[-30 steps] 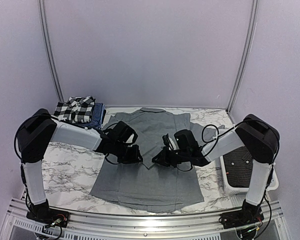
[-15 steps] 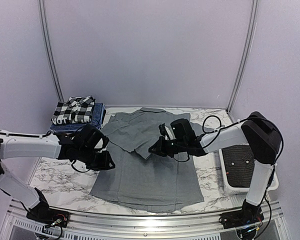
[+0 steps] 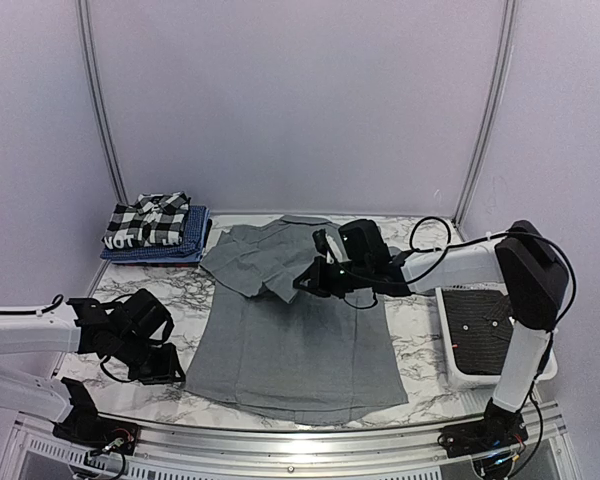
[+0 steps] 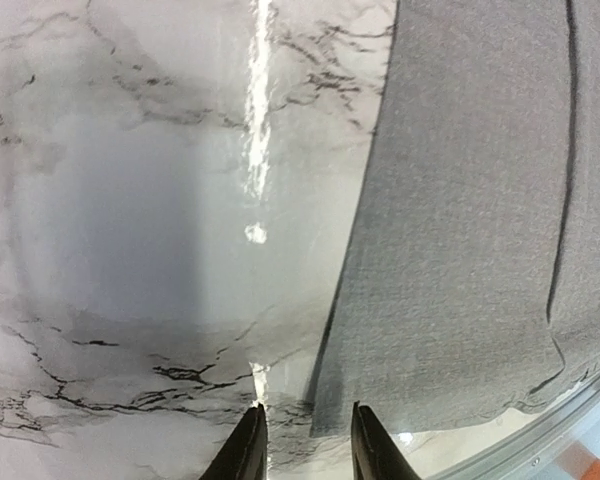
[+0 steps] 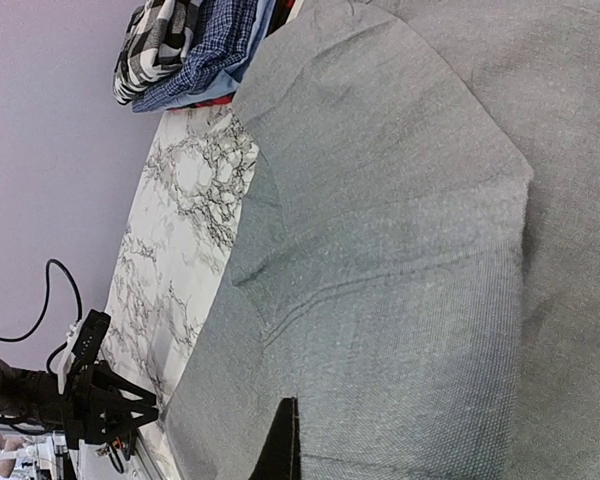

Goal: Fold and stack the long sleeve shirts
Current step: Pick up the sleeve from the center of the board, then pick up the flattened shirt from the center of the board.

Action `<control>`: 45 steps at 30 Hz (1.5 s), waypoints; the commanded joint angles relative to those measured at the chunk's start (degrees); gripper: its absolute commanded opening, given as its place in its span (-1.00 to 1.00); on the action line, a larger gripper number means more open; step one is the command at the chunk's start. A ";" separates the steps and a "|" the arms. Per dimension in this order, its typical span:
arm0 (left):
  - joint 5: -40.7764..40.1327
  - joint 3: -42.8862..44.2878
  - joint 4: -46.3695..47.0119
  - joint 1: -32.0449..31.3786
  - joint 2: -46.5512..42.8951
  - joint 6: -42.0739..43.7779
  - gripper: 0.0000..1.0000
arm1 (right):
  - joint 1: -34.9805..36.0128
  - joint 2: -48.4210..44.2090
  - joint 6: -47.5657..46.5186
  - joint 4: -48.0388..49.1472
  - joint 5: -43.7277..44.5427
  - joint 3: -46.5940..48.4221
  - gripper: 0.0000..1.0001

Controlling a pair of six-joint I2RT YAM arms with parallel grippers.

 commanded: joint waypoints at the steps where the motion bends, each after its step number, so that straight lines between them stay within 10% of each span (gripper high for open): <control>1: -0.01 -0.94 -2.97 -0.22 -0.83 -1.20 -0.41 | -0.66 -2.46 -1.74 -1.59 0.74 2.19 -1.00; 30: 3.26 -1.30 3.75 -1.65 2.79 -3.61 -0.84 | -1.19 -2.30 -4.38 -5.45 1.27 8.06 -1.00; 45: 5.19 8.89 2.14 -2.01 0.41 6.16 -1.00 | -7.75 4.67 -25.62 -30.27 6.79 41.04 -1.00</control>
